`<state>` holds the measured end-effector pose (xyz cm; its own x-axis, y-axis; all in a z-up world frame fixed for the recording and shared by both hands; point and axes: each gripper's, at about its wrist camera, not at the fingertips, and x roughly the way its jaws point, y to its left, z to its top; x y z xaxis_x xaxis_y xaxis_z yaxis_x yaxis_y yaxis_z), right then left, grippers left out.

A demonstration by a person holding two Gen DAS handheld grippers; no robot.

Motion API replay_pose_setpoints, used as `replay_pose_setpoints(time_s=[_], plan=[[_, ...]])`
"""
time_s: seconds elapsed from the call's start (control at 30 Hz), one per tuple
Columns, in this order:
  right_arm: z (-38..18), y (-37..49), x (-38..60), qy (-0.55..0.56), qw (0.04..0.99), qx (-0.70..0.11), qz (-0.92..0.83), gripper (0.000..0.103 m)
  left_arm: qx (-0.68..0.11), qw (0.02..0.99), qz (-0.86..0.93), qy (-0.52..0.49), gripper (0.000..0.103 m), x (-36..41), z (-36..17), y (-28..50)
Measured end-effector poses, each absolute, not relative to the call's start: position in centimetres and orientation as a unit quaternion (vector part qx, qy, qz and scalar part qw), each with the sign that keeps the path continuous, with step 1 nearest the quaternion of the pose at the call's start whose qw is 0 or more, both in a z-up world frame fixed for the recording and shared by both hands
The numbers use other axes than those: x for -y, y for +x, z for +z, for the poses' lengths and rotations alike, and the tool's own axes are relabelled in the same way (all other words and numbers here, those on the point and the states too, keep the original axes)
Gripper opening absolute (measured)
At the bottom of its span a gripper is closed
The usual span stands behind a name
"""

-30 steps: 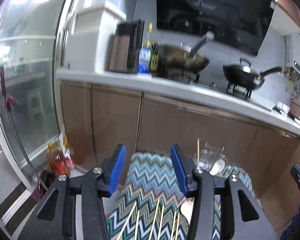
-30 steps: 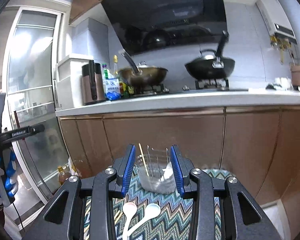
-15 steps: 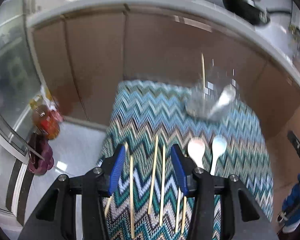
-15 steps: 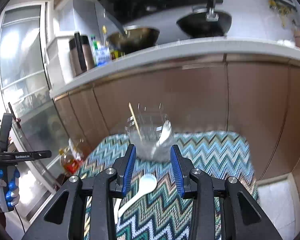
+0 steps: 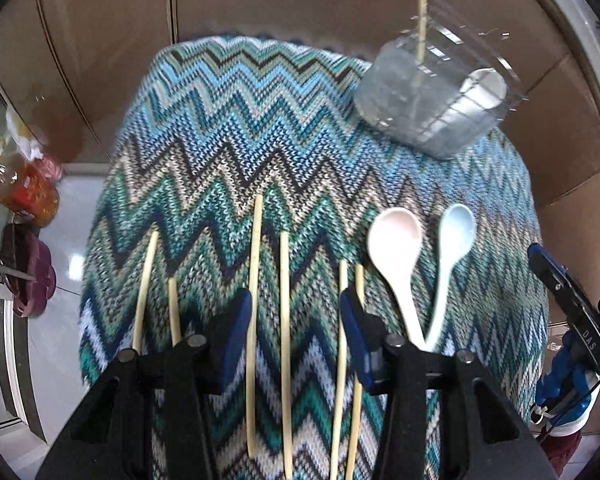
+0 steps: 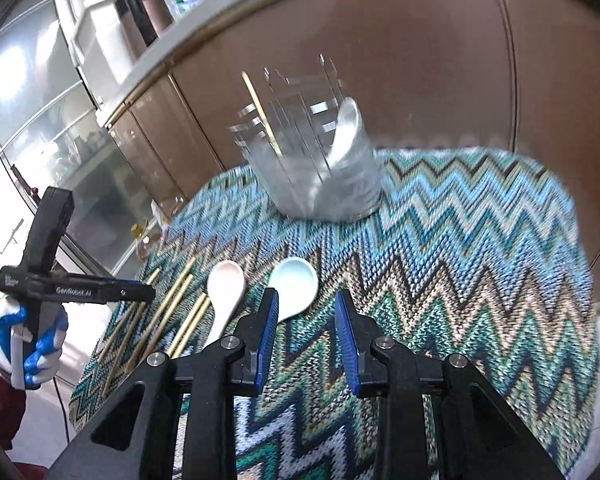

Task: Organize utensils
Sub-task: 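Lower the right tool onto a second white spoon while the left tool reaches a chopstick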

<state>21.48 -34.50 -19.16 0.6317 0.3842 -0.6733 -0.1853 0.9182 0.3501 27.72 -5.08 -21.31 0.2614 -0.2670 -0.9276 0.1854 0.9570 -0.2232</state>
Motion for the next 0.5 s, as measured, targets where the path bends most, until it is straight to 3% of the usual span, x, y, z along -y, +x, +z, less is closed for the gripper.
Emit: replay_pose_setpoints(time_s=[0.5], plan=[[-22.8, 27.9, 33.6, 0.113, 0.851, -0.467, 0.213, 0.026, -0.617, 0.772, -0.155, -0.006, 0.027, 6.7, -23.3, 31.7]])
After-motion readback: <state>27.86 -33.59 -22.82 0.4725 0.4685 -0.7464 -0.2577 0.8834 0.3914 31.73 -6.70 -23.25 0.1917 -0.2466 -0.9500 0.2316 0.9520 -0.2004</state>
